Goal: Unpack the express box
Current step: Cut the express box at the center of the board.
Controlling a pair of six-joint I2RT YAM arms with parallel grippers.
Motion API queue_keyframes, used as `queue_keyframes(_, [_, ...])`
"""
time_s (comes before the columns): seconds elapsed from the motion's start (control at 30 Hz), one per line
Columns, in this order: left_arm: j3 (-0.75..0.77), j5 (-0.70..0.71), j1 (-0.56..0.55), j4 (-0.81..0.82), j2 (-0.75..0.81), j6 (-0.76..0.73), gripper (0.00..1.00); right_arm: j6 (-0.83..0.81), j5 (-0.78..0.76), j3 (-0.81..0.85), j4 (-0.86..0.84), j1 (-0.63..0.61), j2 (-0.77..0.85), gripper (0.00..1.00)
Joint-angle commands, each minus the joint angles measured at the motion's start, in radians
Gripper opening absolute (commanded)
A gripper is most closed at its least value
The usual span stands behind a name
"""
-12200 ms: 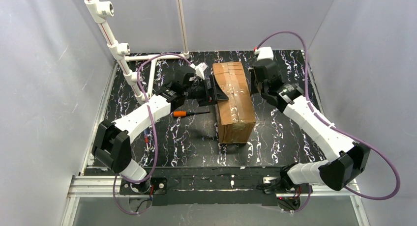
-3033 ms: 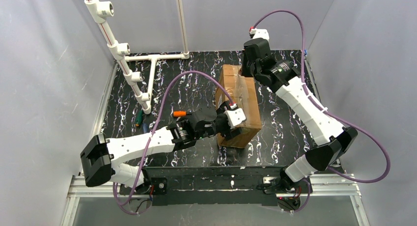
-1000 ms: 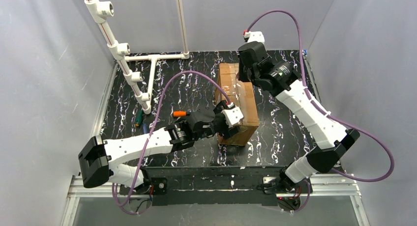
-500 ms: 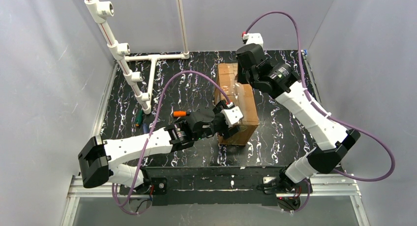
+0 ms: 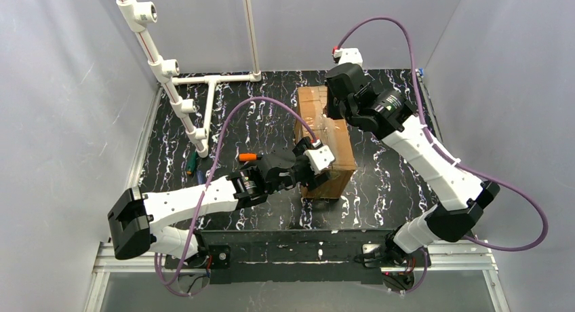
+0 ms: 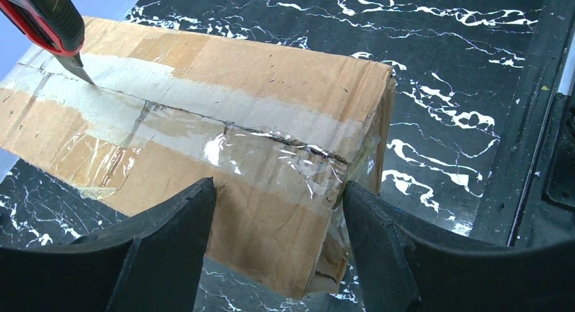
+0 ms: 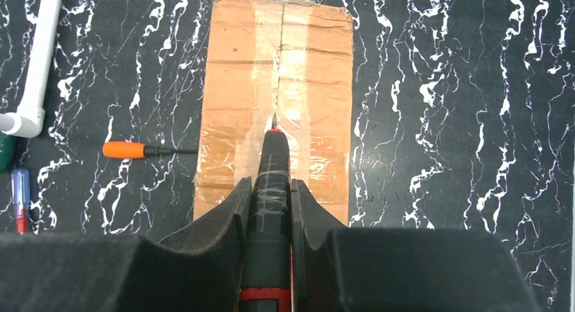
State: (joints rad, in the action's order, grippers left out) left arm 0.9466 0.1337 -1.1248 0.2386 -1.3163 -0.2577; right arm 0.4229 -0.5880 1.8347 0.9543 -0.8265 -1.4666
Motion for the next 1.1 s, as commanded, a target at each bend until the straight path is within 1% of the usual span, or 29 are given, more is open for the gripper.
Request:
queue_keyframes(0.0, [0.000,0.074,0.018,-0.005,0.012,-0.011,0.67,0.018,0.011,-0.032,0.059,-0.018,0.020,0.01])
queue_keyframes(0.07, [0.005,0.076,0.018,-0.005,0.008,-0.015,0.67,0.027,0.031,-0.019,0.066,-0.021,0.021,0.01])
queue_keyframes(0.17, [0.004,0.075,0.018,-0.005,0.013,-0.013,0.66,0.014,0.004,0.007,0.062,-0.023,0.047,0.01])
queue_keyframes(0.27, [0.002,0.088,0.018,-0.004,0.006,-0.012,0.66,0.025,0.027,-0.071,0.069,-0.023,0.041,0.01])
queue_keyframes(0.4, [0.015,0.090,0.019,-0.005,-0.005,-0.016,0.66,0.034,0.014,-0.011,0.088,-0.033,0.086,0.01])
queue_keyframes(0.5, [0.020,0.095,0.017,-0.004,-0.019,-0.012,0.66,0.043,0.035,-0.084,0.082,-0.033,0.071,0.01])
queue_keyframes(0.57, [0.029,0.099,0.019,-0.005,-0.028,-0.014,0.66,0.051,0.055,-0.043,0.105,-0.037,0.073,0.01])
queue_keyframes(0.63, [0.030,0.100,0.018,-0.005,-0.030,-0.007,0.66,0.046,0.028,-0.012,0.089,-0.050,0.097,0.01])
queue_keyframes(0.73, [0.031,0.110,0.019,-0.005,-0.036,0.000,0.66,0.050,0.028,-0.088,0.097,-0.049,0.080,0.01])
queue_keyframes(0.8, [0.035,0.112,0.019,-0.005,-0.038,-0.003,0.66,0.064,0.057,-0.053,0.104,-0.056,0.082,0.01])
queue_keyframes(0.87, [0.035,0.110,0.018,-0.005,-0.038,-0.003,0.66,0.055,0.022,-0.058,0.069,-0.065,0.114,0.01])
queue_keyframes(0.97, [0.035,0.114,0.019,-0.005,-0.038,-0.004,0.66,0.062,0.033,-0.059,0.123,-0.065,0.090,0.01])
queue_keyframes(1.07, [0.035,0.114,0.019,-0.005,-0.037,-0.008,0.66,0.057,0.016,-0.022,0.110,-0.068,0.124,0.01])
